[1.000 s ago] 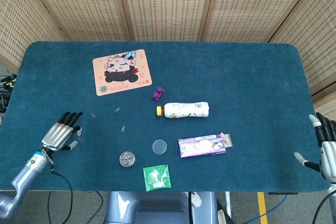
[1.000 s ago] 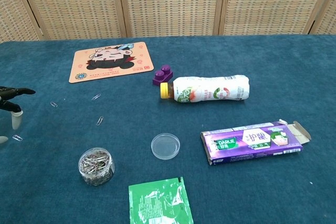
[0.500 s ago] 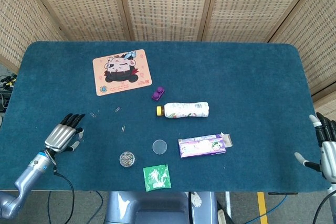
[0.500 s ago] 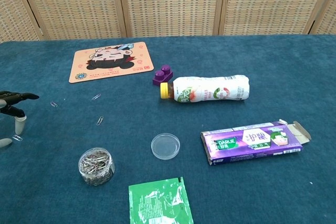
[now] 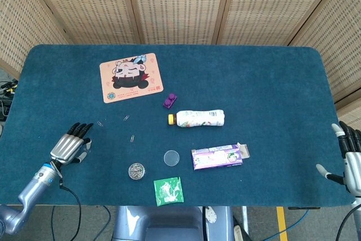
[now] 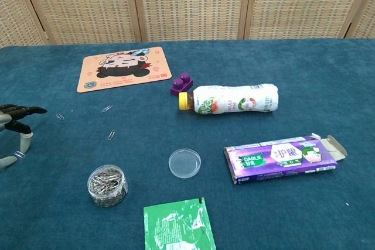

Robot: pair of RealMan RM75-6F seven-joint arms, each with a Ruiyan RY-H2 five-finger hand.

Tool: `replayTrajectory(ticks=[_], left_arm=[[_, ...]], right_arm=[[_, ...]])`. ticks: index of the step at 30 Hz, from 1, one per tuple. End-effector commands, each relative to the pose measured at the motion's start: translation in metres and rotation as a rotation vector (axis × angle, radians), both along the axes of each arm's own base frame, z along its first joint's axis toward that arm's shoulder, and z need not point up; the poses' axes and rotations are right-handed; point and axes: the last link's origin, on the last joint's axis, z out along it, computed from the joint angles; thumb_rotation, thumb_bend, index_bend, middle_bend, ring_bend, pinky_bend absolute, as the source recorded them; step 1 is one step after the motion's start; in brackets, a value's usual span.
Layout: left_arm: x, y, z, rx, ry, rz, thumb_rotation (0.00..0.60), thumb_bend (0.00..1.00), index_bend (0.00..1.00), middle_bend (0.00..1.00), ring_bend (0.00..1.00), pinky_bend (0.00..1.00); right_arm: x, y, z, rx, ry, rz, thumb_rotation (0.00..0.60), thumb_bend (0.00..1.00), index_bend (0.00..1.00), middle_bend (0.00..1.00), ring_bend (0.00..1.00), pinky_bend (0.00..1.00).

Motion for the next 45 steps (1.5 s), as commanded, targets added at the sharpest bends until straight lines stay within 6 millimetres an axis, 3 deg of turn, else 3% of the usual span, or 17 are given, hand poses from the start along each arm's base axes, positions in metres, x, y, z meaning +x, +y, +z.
replayTrajectory(ticks=[1, 23, 31, 38, 44, 45], left_arm=[[0.0, 0.001, -0.001, -0.001, 0.002, -0.001, 0.6, 0.39, 0.52, 0.0, 0.0, 0.0], [-0.001, 0.001, -0.002, 0.002, 0.006, 0.002, 0.6, 0.45, 0.63, 0.0, 0.0, 0.0], [0.008, 0.0, 0.005, 0.022, -0.035, -0.031, 0.6, 0.46, 0.67, 0.0, 0.0, 0.0], [0.063, -0.019, 0.018, 0.005, -0.164, -0.205, 0.6, 0.46, 0.67, 0.0, 0.0, 0.0], [0.102, -0.033, 0.007, -0.048, -0.205, -0.298, 0.6, 0.46, 0.67, 0.0, 0.0, 0.0], [0.117, -0.037, -0.003, -0.077, -0.215, -0.333, 0.6, 0.46, 0.67, 0.0, 0.0, 0.0]], right_arm=[[0.0, 0.0, 0.0, 0.0, 0.0, -0.001, 0.6, 0.0, 0.0, 0.0, 0.0, 0.0], [0.0, -0.001, -0.001, 0.004, -0.001, -0.002, 0.6, 0.0, 0.0, 0.0, 0.0, 0.0], [0.0, 0.0, 0.001, 0.0, -0.004, 0.0, 0.6, 0.0, 0.0, 0.0, 0.0, 0.0], [0.0, 0.001, 0.002, -0.002, -0.011, 0.005, 0.6, 0.0, 0.0, 0.0, 0.0, 0.0], [0.0, 0.001, 0.003, -0.003, -0.012, 0.006, 0.6, 0.0, 0.0, 0.0, 0.0, 0.0], [0.0, 0.001, 0.003, -0.005, -0.015, 0.005, 0.6, 0.0, 0.0, 0.0, 0.0, 0.0]])
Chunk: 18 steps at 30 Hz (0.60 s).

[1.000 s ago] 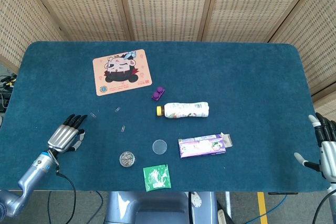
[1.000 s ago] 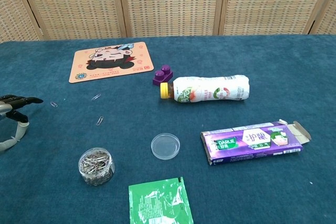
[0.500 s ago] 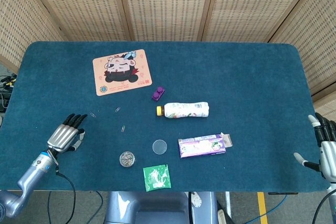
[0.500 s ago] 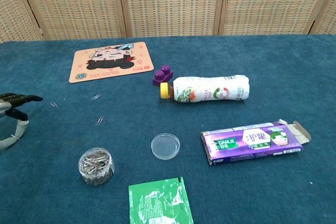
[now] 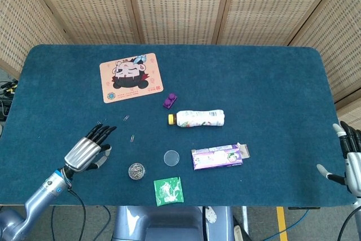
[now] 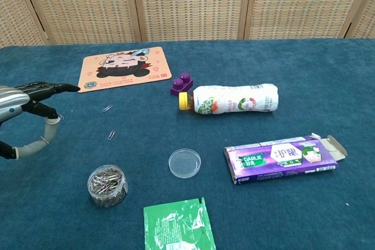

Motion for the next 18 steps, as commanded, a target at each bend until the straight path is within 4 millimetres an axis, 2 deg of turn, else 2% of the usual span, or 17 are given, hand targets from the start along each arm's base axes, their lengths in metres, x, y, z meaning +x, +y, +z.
replayTrajectory(ticks=[1, 6, 15, 18], left_arm=[[0.034, -0.009, -0.013, -0.04, -0.001, -0.097, 0.6, 0.46, 0.67, 0.0, 0.0, 0.0], [0.047, -0.011, -0.03, -0.075, 0.031, -0.098, 0.6, 0.47, 0.67, 0.0, 0.0, 0.0], [0.051, -0.012, -0.045, -0.101, 0.048, -0.09, 0.6, 0.47, 0.67, 0.0, 0.0, 0.0], [0.052, -0.013, -0.049, -0.11, 0.048, -0.09, 0.6, 0.47, 0.62, 0.0, 0.0, 0.0]], right_arm=[[0.0, 0.0, 0.001, -0.001, -0.003, -0.001, 0.6, 0.0, 0.0, 0.0, 0.0, 0.0], [-0.001, 0.0, 0.002, -0.001, -0.007, -0.001, 0.6, 0.0, 0.0, 0.0, 0.0, 0.0], [-0.002, -0.001, 0.004, -0.004, -0.015, -0.001, 0.6, 0.0, 0.0, 0.0, 0.0, 0.0], [-0.001, -0.001, 0.003, -0.002, -0.015, 0.0, 0.6, 0.0, 0.0, 0.0, 0.0, 0.0]])
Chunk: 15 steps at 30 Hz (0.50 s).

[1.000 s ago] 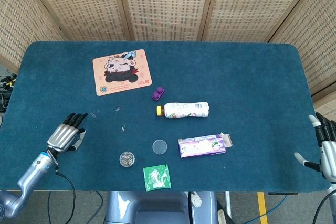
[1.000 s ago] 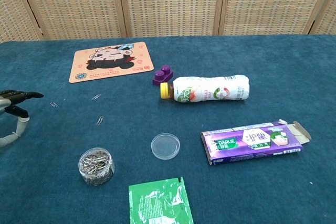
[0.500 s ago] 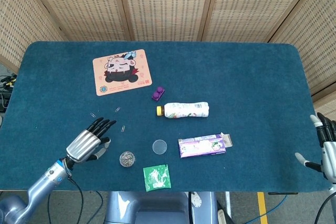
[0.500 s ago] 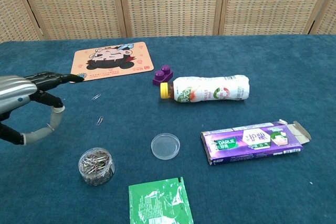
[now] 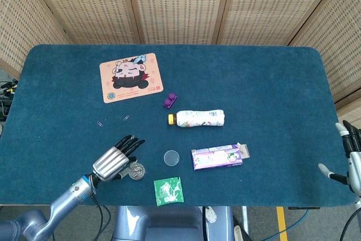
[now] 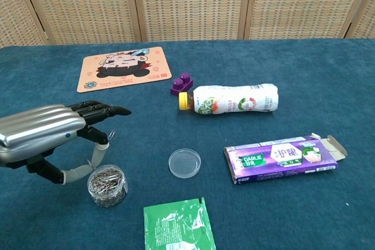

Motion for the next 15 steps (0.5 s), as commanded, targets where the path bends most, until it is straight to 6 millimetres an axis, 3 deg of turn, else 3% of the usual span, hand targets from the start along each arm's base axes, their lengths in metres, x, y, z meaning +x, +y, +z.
replayTrajectory(ticks=[1, 4, 8, 15], left_arm=[[0.001, -0.001, -0.003, -0.009, 0.002, 0.0, 0.6, 0.47, 0.58, 0.0, 0.0, 0.0], [0.002, -0.002, -0.005, -0.023, -0.004, 0.008, 0.6, 0.33, 0.41, 0.0, 0.0, 0.0], [0.003, -0.002, -0.003, -0.027, -0.017, 0.012, 0.6, 0.18, 0.25, 0.0, 0.0, 0.0], [0.007, 0.001, 0.016, -0.002, -0.072, 0.01, 0.6, 0.16, 0.23, 0.0, 0.0, 0.0]], right_arm=[[0.0, 0.0, 0.0, 0.001, 0.0, 0.0, 0.6, 0.0, 0.0, 0.0, 0.0, 0.0], [0.0, 0.0, 0.0, 0.001, 0.001, 0.002, 0.6, 0.0, 0.0, 0.0, 0.0, 0.0], [0.0, 0.0, 0.0, 0.0, -0.001, 0.001, 0.6, 0.0, 0.0, 0.0, 0.0, 0.0], [0.0, 0.0, 0.001, -0.001, -0.003, 0.002, 0.6, 0.0, 0.0, 0.0, 0.0, 0.0]])
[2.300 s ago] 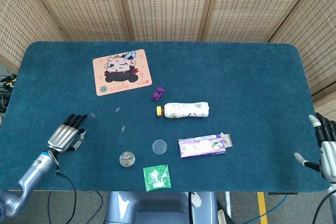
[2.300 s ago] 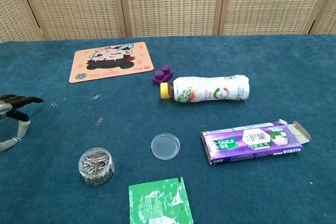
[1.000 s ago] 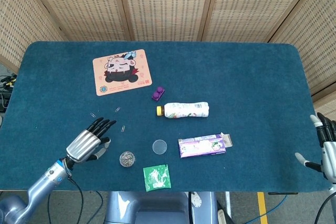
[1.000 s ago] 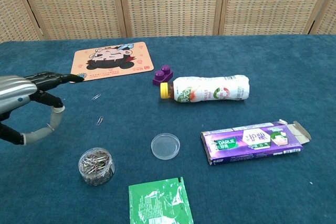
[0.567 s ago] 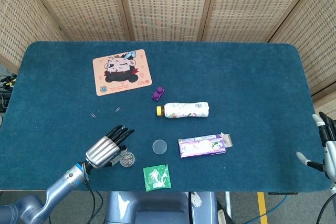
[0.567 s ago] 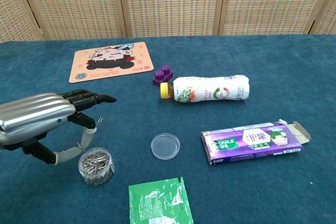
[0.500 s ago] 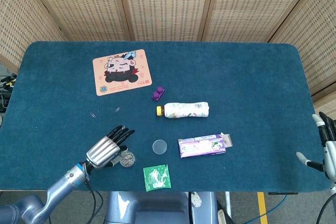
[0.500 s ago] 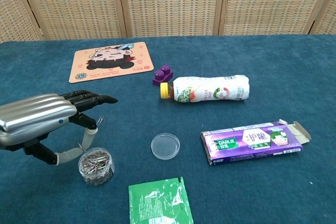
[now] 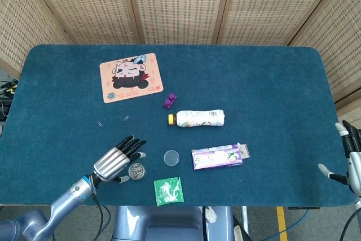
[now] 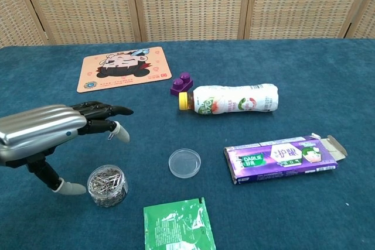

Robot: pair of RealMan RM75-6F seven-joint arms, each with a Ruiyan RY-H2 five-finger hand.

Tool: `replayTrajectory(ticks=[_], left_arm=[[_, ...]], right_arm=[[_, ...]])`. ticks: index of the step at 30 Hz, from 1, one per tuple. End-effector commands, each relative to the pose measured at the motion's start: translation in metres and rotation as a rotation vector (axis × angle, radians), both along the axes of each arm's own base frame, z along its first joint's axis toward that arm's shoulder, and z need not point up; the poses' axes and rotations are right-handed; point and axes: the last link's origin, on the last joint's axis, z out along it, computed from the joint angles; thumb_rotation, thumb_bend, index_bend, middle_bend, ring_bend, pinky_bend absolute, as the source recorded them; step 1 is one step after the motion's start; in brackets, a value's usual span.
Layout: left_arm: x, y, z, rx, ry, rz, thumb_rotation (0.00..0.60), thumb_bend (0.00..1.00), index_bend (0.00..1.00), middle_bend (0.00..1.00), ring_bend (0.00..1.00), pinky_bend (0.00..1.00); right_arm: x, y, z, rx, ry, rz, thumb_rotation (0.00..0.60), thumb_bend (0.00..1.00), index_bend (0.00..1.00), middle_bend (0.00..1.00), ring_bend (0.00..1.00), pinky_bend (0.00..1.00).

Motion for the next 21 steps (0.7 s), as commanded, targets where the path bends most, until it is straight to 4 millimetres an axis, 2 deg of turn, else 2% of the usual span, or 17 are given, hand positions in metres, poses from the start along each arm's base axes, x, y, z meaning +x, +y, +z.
replayTrajectory(ticks=[1, 5, 8, 10, 13, 16, 19, 21], left_arm=[[0.003, 0.003, 0.022, 0.051, -0.057, -0.005, 0.6, 0.16, 0.23, 0.0, 0.0, 0.0], [-0.004, 0.007, 0.058, 0.129, -0.118, 0.03, 0.6, 0.16, 0.2, 0.0, 0.0, 0.0], [-0.027, 0.006, 0.101, 0.261, -0.15, 0.174, 0.6, 0.1, 0.04, 0.0, 0.0, 0.0], [-0.044, 0.001, 0.124, 0.353, -0.159, 0.296, 0.6, 0.04, 0.0, 0.0, 0.0, 0.0], [-0.066, -0.013, 0.154, 0.499, -0.145, 0.424, 0.6, 0.01, 0.0, 0.0, 0.0, 0.0], [-0.088, -0.032, 0.175, 0.61, -0.097, 0.494, 0.6, 0.01, 0.0, 0.0, 0.0, 0.0], [-0.103, -0.048, 0.186, 0.647, -0.114, 0.543, 0.6, 0.01, 0.0, 0.0, 0.0, 0.0], [-0.107, -0.051, 0.188, 0.645, -0.124, 0.55, 0.6, 0.01, 0.0, 0.0, 0.0, 0.0]], right_arm=[[0.0, 0.0, 0.001, -0.002, -0.002, 0.0, 0.6, 0.0, 0.0, 0.0, 0.0, 0.0], [0.0, 0.0, 0.001, -0.002, -0.005, -0.002, 0.6, 0.0, 0.0, 0.0, 0.0, 0.0], [0.001, 0.0, 0.001, -0.002, -0.007, 0.002, 0.6, 0.0, 0.0, 0.0, 0.0, 0.0], [0.001, 0.001, 0.001, -0.002, -0.006, 0.004, 0.6, 0.0, 0.0, 0.0, 0.0, 0.0], [0.001, 0.002, 0.002, -0.005, -0.004, 0.001, 0.6, 0.0, 0.0, 0.0, 0.0, 0.0], [0.001, 0.002, 0.003, -0.006, -0.006, -0.004, 0.6, 0.0, 0.0, 0.0, 0.0, 0.0], [0.002, 0.003, 0.003, -0.007, -0.004, 0.001, 0.6, 0.0, 0.0, 0.0, 0.0, 0.0], [0.003, 0.004, 0.002, -0.006, -0.002, 0.003, 0.6, 0.0, 0.0, 0.0, 0.0, 0.0]])
